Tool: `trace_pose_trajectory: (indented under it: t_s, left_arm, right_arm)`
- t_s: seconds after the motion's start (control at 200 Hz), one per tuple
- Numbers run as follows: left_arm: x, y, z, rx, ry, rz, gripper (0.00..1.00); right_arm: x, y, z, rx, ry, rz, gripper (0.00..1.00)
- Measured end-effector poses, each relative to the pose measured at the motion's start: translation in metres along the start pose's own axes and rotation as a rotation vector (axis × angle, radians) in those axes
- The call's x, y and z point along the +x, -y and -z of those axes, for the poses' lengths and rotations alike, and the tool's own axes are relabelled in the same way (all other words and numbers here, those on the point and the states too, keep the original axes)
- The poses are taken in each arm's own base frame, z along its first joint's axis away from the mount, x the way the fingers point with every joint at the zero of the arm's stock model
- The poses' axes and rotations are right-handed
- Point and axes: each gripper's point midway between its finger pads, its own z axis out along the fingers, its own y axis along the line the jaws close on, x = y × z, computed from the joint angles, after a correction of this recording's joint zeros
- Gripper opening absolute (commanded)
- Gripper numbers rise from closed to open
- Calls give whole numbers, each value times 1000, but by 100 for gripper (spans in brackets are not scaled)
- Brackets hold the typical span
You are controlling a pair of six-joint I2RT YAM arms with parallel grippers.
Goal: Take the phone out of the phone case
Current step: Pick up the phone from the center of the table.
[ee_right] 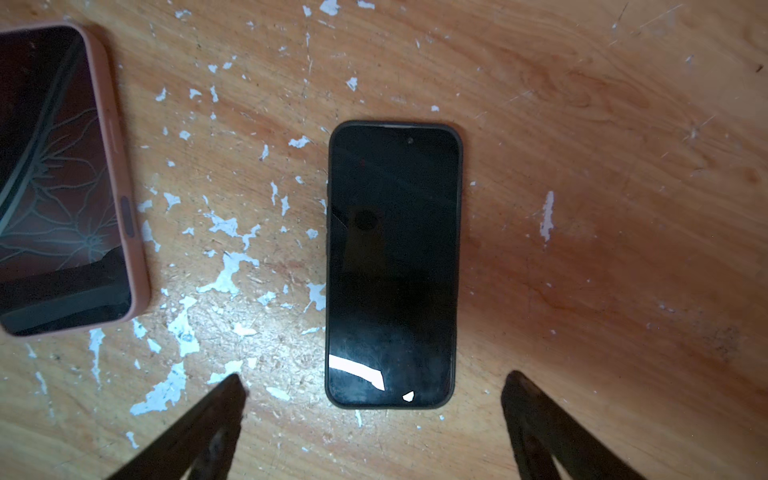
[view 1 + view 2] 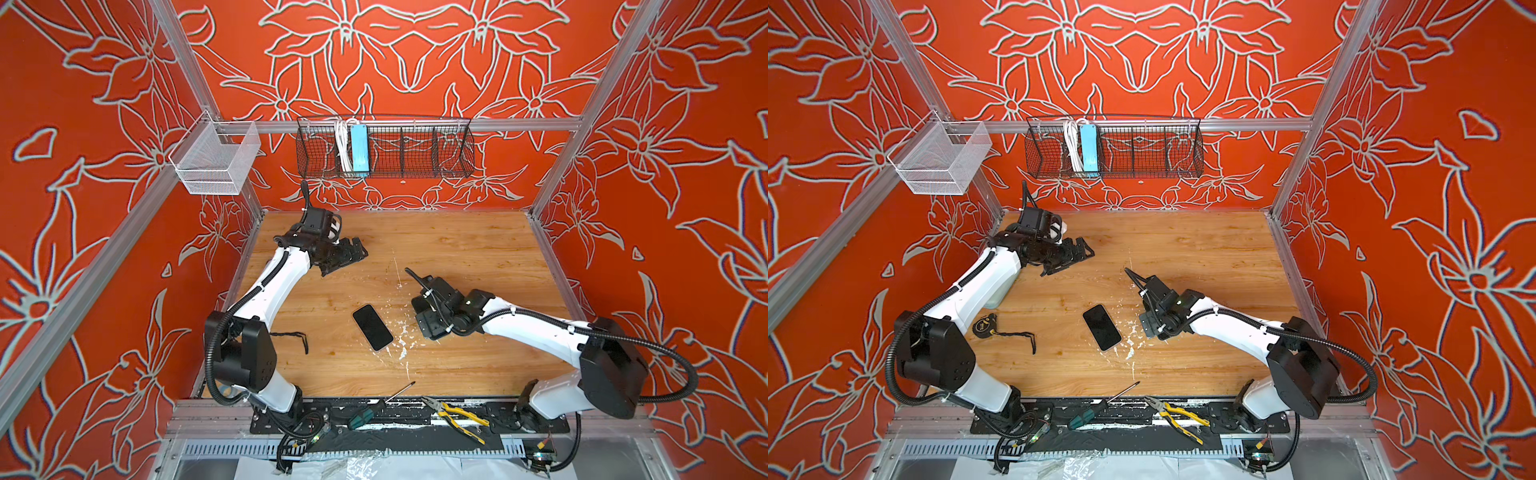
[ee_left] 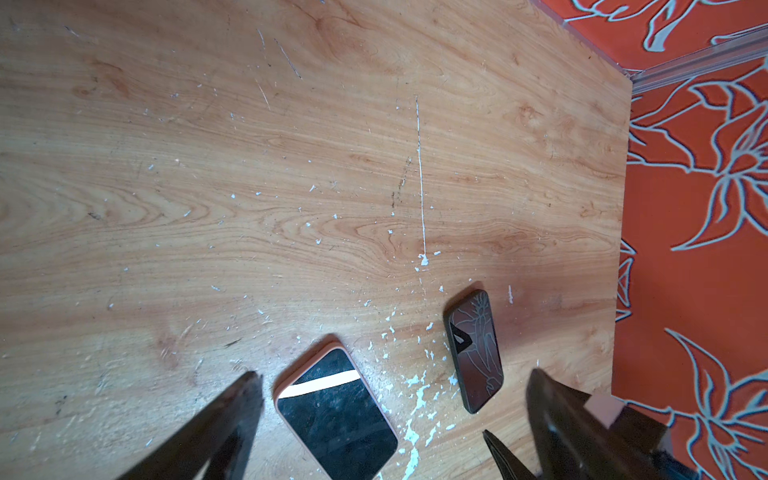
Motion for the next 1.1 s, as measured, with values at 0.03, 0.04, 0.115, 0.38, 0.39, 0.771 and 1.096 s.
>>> trace_pose_trajectory:
  t_s: [0.03,0.04,0.115,0.38,0.39,0.771,1.096]
  left_arm:
    - [0,0,0,0,2,-1,97]
    - [0,0,0,0,2,-1,97]
    - [-1,0,0,-1,4,-1,97]
    - [-1,1,0,7,6,-3,97]
    - [-2,2,0,8,6,-3,97]
    - [-3,3,0,14,10,-5,97]
    - [-3,3,0,14,10,-5,97]
  right_arm:
    - [0,0,-2,-6,-4,-5,97]
    - [0,0,-3,-7,-7,-6,97]
    - [3,-3,-10,-24,-27,-12,98]
    - [15,-2,-32,-29,-92,-20,97]
    - [15,-2,-33,-30,-92,-21,97]
    - [24,5,-43,-29,-115,-41,93]
    - [26,3,-44,-41,-121,-38,90]
